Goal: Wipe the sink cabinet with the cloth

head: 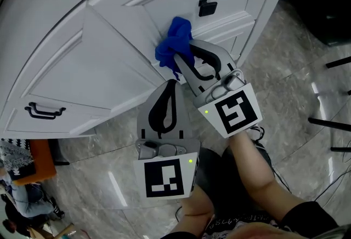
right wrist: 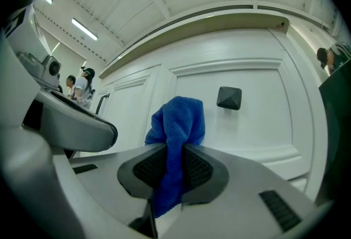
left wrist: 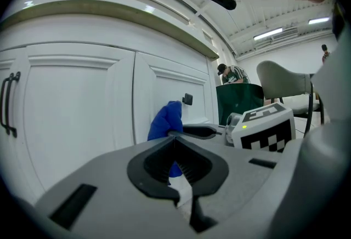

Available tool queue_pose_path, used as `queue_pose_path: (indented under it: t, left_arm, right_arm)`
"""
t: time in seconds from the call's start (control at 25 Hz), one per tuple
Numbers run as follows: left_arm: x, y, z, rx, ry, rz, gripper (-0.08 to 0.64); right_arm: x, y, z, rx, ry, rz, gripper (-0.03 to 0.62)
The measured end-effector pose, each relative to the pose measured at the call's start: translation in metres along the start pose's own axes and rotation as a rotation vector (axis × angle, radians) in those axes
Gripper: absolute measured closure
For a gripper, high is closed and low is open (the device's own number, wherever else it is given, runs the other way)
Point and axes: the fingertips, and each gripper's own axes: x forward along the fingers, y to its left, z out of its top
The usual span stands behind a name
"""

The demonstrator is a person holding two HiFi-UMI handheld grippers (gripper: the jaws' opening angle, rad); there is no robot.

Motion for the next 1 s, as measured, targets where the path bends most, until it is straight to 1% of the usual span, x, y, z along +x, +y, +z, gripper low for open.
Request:
queue_pose_path:
  t: [0.2,0.32,0.52,0.64,0.8,1.0]
  left_arm:
    - [0.002,-0.004,0.000,0.005,0.002,-0.007,0.554]
    - [0.003,-0.007,0.000,0.010,0.005,-0.012,0.554]
    - [0.002,-0.010,0.000,0.072,0.007,-0.032,0.554]
    - [0.004,-0.012,-0.001,0.076,0.015,-0.034,0.554]
    - [0.006,-0.017,0.000,0.082,0.013,-0.042,0.554]
    - [0.012,-0.025,-0.002,0.100,0.021,-0.057,0.554]
  right_arm:
    - [-0.006,-0.013,-0.001,-0.003,0.002,-0.026,0.515]
    - [-0.009,-0.022,-0.002,0.013,0.005,-0.054,0.515]
    - [-0.014,-0.034,-0.002,0.028,0.007,-0.086,0.515]
    - [-0.018,-0.042,-0.002,0.045,0.003,-0.106,0.515]
    - [-0.023,-0.054,-0.002,0.039,0.005,-0.138,0.515]
    - [-0.024,-0.060,-0.001,0.034,-0.004,-0.151,0.514]
